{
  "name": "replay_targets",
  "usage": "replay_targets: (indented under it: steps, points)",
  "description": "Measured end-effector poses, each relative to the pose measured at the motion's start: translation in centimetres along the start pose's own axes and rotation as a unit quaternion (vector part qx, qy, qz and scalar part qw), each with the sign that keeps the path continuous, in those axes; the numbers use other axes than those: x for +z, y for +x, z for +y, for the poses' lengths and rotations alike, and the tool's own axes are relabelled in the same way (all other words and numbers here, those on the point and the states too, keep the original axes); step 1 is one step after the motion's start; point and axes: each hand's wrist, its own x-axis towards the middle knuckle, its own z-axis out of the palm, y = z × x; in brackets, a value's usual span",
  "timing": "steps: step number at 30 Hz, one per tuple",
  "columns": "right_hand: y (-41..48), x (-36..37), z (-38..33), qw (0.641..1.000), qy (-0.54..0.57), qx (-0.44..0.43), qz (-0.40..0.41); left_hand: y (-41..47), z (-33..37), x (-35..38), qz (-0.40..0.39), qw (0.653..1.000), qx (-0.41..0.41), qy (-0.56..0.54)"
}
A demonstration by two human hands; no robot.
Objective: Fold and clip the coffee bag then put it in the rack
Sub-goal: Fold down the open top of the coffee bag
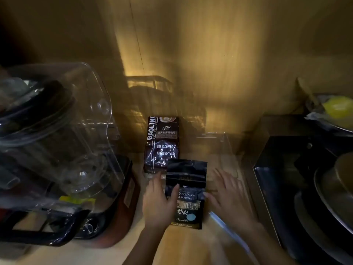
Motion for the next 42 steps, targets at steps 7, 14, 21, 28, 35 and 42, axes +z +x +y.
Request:
replay_targets:
  steps: [7,14,21,28,35,42]
  points:
    - [-1.7,3.2,-0.5,0.990,0.070,0.108,-0.052,-0.5,-1.1,1.8,-0.095,0.930,-0.232,-0.268]
    - [-1.9,4.4,-1.5,0.915,0.300,0.243,-0.115,-0.3,-2.2,2.7,-0.088,0.933,-0.240,-0.252]
    - [-1.5,5.4,-2.2,0.845,0.427,0.302,-0.112,0.6,-3.7,2.3,-0.141,0.920,-0.231,-0.283]
    - [-0.7,5.9,-2.2,0.779,0.504,0.365,-0.076,0.6,-3.9,2.2,-0.148,0.907,-0.223,-0.325]
    - [-0.1,4.8,-1.8,0.785,0.510,0.341,-0.086,1.0,-3.9,1.9,-0.155,0.874,-0.247,-0.389]
    - [-0.5,4.5,-1.7,0.773,0.528,0.348,-0.059,0.4,-4.9,2.6,-0.161,0.760,-0.307,-0.550]
